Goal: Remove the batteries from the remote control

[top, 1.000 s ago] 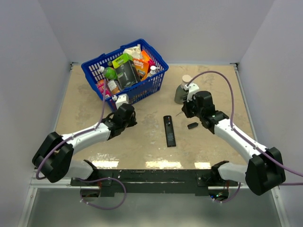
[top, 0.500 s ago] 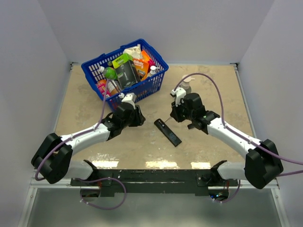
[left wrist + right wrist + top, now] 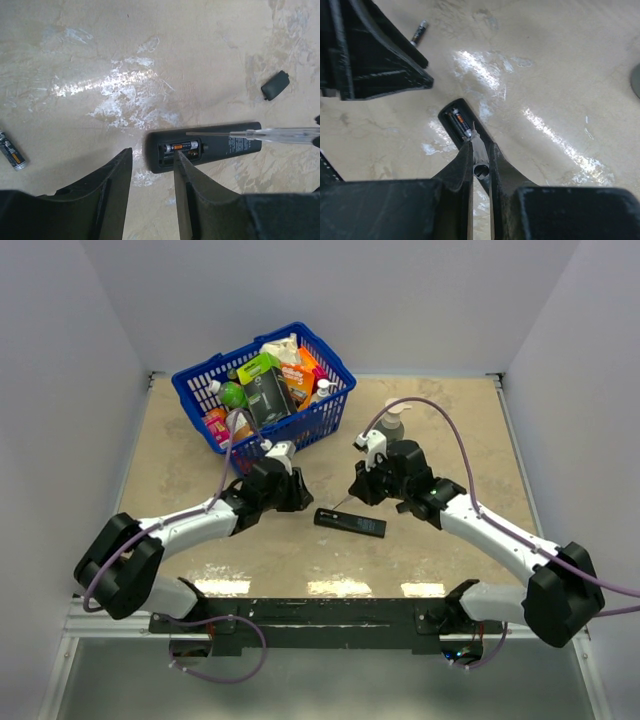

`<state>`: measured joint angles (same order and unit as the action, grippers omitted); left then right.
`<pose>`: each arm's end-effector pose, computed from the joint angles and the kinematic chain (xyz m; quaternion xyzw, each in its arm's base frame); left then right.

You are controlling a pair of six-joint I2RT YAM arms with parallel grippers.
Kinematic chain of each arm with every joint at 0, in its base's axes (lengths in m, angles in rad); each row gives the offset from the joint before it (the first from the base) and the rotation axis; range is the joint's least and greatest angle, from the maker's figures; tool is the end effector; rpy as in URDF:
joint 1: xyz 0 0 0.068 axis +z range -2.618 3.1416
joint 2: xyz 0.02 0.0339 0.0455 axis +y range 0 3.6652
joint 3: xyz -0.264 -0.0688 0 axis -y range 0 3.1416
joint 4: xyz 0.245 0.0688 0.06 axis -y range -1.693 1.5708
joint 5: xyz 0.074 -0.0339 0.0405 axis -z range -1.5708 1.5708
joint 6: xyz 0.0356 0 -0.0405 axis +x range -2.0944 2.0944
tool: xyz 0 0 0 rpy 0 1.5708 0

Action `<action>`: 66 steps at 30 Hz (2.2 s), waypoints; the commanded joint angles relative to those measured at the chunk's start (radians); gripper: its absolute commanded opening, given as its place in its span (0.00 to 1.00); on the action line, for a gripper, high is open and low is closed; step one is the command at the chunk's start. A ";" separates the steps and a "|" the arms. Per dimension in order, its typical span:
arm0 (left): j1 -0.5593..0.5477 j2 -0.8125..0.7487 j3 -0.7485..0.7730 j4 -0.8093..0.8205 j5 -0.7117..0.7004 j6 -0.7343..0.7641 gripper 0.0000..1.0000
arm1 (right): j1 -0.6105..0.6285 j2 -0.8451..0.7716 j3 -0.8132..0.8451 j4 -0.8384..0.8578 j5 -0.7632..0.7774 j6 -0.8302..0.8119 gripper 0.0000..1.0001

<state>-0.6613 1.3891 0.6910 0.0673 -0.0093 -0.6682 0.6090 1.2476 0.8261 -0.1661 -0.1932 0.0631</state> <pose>0.2267 -0.1760 0.1970 -0.0052 0.8915 -0.2761 0.3590 0.2216 0.1629 0.2580 -0.2804 0.8327 0.2352 0.4155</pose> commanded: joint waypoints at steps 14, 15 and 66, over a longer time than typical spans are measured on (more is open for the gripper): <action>0.003 0.159 0.125 0.059 0.120 0.091 0.43 | 0.021 -0.068 0.035 -0.234 -0.112 0.096 0.00; 0.003 0.183 0.137 0.054 0.126 0.094 0.43 | 0.021 -0.073 0.033 -0.242 -0.073 0.099 0.00; -0.063 0.116 -0.009 0.106 0.266 -0.058 0.33 | 0.093 -0.465 -0.222 -0.029 0.057 0.204 0.00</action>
<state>-0.7422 1.5421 0.6621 0.1562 0.2604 -0.7231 0.6701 0.8433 0.6216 -0.2813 -0.1719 0.2562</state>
